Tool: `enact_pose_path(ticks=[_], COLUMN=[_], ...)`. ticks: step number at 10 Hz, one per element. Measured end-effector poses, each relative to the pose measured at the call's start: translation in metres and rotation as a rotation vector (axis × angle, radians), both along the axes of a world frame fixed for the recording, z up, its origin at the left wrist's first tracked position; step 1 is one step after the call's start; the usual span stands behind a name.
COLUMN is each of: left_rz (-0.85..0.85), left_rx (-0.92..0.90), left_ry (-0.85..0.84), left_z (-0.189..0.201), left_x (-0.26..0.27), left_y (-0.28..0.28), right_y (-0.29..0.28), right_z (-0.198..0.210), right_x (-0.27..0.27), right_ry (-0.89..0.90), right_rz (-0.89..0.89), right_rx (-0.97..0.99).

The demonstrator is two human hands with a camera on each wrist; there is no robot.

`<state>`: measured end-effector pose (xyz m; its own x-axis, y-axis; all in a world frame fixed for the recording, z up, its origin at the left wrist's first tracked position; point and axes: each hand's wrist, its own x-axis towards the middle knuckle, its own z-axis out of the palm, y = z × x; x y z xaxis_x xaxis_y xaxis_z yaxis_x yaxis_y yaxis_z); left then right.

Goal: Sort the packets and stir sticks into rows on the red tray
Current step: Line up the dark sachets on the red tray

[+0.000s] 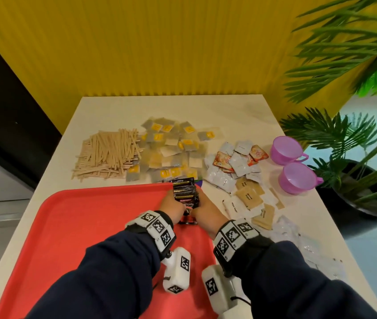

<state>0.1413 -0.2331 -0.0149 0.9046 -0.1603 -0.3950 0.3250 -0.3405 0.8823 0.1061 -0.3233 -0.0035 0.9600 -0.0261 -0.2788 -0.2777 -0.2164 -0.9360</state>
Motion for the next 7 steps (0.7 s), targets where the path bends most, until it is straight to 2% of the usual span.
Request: enact_pose_path(ticks=[2,4,5,7], left_rz=[0.012,0.204,0.174,0.156], left_rx=[-0.069,-0.123,-0.103,-0.174], left_ry=[0.034,0.119,0.093,0.097], left_z=[-0.009,-0.015,-0.016,-0.003], left_x=[0.004,0.008,0.007,0.0], left_y=[-0.007,-0.01,-0.008,-0.004], right_y=[-0.001,-0.006,-0.014,-0.012], right_z=[0.004,0.012,0.003,0.002], right_x=[0.004,0.008,0.006,0.008], right_ry=[0.04,0.143,0.253,0.174], right_rz=[0.013,0.014,0.035,-0.011], right_rx=[0.04,0.071,0.103,0.261])
